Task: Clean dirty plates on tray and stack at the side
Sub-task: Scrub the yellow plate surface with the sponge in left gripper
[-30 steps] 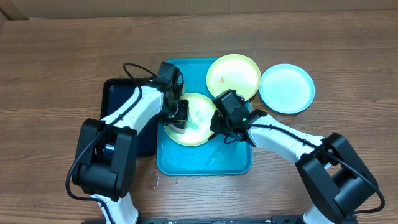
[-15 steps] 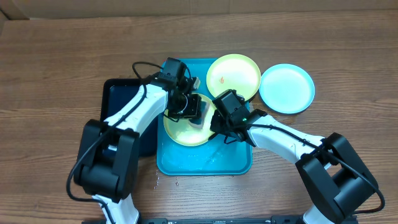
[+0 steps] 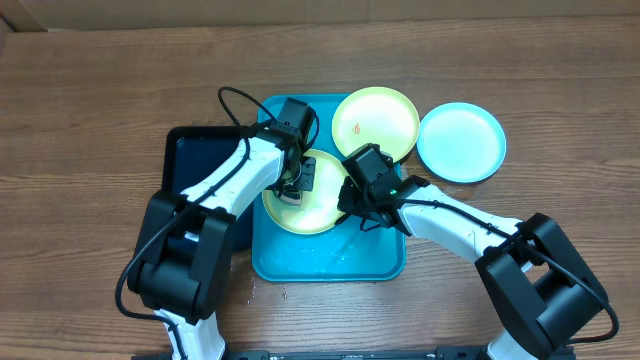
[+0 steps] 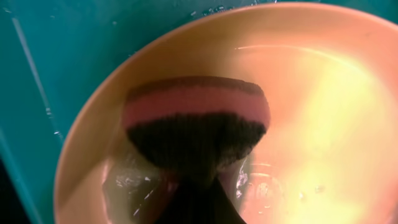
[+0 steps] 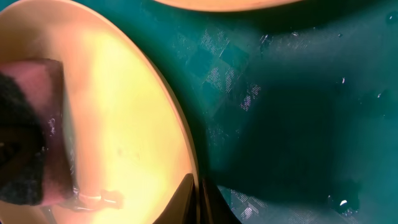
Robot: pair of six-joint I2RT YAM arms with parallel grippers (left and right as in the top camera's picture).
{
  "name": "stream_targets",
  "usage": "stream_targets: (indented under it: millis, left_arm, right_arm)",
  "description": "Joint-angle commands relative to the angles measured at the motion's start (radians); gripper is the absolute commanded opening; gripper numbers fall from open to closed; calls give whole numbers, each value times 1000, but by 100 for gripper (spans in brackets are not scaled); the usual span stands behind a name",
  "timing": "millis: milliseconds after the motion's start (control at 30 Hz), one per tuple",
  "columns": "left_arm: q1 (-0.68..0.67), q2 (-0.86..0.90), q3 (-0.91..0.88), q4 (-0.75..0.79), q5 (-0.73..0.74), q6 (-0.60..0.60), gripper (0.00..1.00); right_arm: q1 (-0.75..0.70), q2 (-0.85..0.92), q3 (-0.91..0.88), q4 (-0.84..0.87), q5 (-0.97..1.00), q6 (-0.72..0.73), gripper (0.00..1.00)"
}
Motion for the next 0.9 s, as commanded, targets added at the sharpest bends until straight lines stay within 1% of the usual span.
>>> stream_targets:
  millis: [0,100,233,367,467,567,700,767,867]
  left_arm:
    - [-1,56,0,-14,126,-11,4]
    - [-1,66,0,-18,214,5,4]
    - [6,47,8,-19,356,88,4]
    - [35,5,47,-43,436,106,4]
    - [53,-47,76,-54,448,111,4]
    - [67,-94,84,-50,383,98,4]
    - [69,-110,84,-80,208,84,4]
    - [63,-100,72,-100,98,84,4]
    - [53,-79,50,-101,13,58,4]
  right_arm:
    - [7,6,-11,6,-18,-3,4]
    - [7,6,-11,6,-18,-3,4]
    - [7,6,-11,6,-18,-3,4]
    - [7,6,-11,6,-18,-3,4]
    - [7,6,-11,6,-18,-4,4]
    - [7,6,-11,6,-18,-4,4]
    - [7,6,-11,6,-18,-3,4]
    - [7,7,-11,6,-18,-3,4]
    - [7,7,-11,6,-18,-3,4]
